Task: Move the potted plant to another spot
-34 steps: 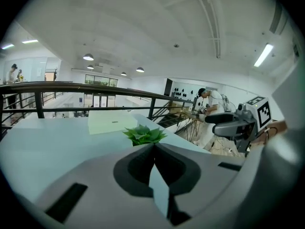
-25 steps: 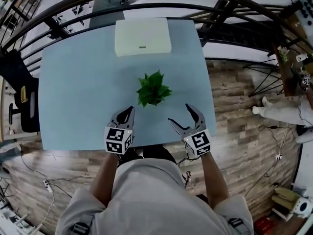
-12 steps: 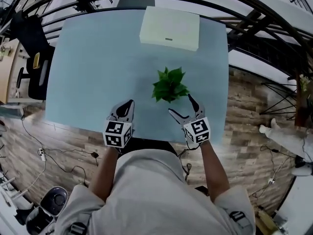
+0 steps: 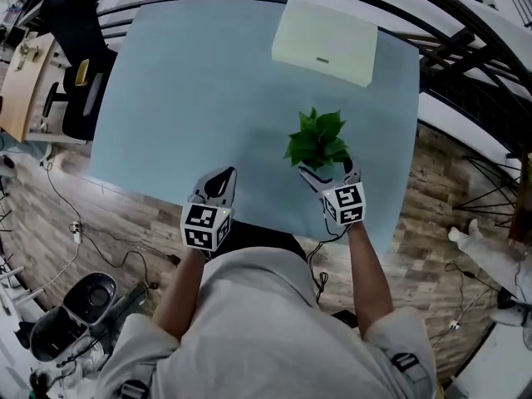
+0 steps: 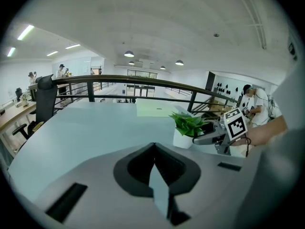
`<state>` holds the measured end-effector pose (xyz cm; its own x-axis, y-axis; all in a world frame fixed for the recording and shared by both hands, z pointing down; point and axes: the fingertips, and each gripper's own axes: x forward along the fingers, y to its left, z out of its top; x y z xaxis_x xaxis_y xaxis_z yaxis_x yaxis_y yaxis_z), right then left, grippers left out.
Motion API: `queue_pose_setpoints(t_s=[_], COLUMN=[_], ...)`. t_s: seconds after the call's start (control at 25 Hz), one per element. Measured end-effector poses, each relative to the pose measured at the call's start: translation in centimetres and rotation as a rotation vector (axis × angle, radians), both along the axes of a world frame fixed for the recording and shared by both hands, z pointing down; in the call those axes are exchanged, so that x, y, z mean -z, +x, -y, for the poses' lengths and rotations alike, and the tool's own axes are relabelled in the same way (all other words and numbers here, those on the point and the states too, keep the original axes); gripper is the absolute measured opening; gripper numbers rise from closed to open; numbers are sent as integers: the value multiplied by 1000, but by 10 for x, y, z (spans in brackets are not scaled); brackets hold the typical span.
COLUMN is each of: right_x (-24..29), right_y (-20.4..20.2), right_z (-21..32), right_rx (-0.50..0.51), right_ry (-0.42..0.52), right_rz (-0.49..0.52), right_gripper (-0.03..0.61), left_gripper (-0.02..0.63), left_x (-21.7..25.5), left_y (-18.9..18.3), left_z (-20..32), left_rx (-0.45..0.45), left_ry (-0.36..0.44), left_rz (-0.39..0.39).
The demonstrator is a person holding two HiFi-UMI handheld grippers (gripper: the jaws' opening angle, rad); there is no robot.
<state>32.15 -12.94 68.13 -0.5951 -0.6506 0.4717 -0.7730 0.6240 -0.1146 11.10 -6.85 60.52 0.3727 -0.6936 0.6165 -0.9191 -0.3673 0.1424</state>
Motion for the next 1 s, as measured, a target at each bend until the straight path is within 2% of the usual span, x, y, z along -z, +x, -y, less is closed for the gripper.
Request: queue_pose_setpoints(t_s=[0.48,1.0], right_x=[-16,-13], right_y=[-13,-10], right_z=[13,4], right_rx=[-50,-54], right_ry=[19,-4], right_rz=[-42,-37], right_gripper=[531,526], left_gripper=[12,12], left_x=[-7,-17], left_y=[-26,11], left_z=[-26,-12], left_rx=[61,-2], left_ry=[5,9], left_rz=[-2,-33])
